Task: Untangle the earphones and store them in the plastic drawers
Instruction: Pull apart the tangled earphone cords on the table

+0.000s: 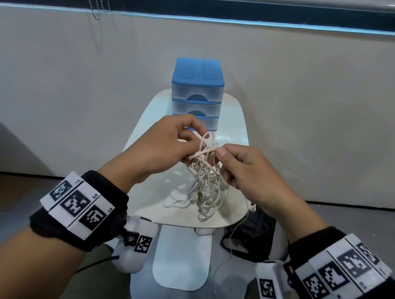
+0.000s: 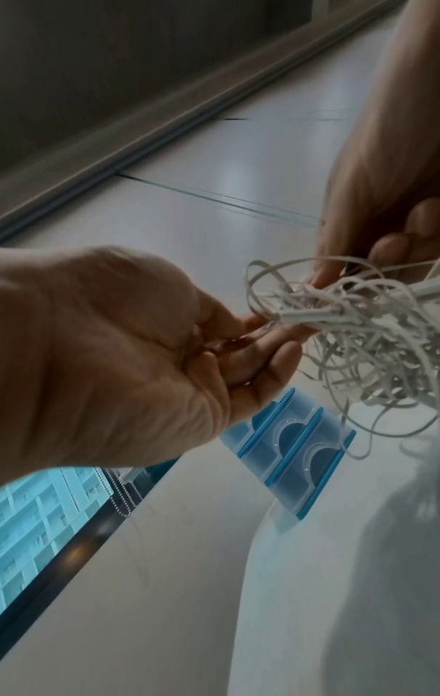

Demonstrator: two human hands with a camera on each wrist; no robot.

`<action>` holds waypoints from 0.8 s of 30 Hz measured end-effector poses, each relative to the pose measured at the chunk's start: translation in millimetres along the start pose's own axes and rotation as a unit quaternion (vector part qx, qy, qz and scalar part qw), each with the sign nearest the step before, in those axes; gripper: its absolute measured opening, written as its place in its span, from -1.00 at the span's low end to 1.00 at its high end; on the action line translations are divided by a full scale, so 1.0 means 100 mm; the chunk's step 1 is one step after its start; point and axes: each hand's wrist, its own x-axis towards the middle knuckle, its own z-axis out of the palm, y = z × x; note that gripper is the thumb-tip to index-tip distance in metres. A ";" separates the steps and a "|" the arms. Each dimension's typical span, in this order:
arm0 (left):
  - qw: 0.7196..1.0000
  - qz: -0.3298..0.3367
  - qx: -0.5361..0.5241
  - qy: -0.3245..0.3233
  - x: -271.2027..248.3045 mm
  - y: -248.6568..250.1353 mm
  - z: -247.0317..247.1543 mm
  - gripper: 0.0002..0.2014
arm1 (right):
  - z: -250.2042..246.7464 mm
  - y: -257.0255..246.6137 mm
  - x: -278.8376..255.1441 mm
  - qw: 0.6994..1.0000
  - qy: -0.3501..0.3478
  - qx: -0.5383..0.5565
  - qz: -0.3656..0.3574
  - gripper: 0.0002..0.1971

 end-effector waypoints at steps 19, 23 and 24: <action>0.977 0.039 0.207 -0.003 0.13 0.18 -0.16 -0.86 | -0.04 -0.23 0.23 0.991 0.045 0.023 -0.120 -0.83; 0.996 0.006 0.076 0.054 0.15 0.10 -0.26 -0.87 | -0.07 -0.16 0.26 0.992 0.067 0.032 -0.099 -0.86; 0.996 0.005 0.057 0.072 0.14 0.08 -0.27 -0.86 | -0.08 -0.15 0.25 0.995 0.039 0.028 -0.087 -0.83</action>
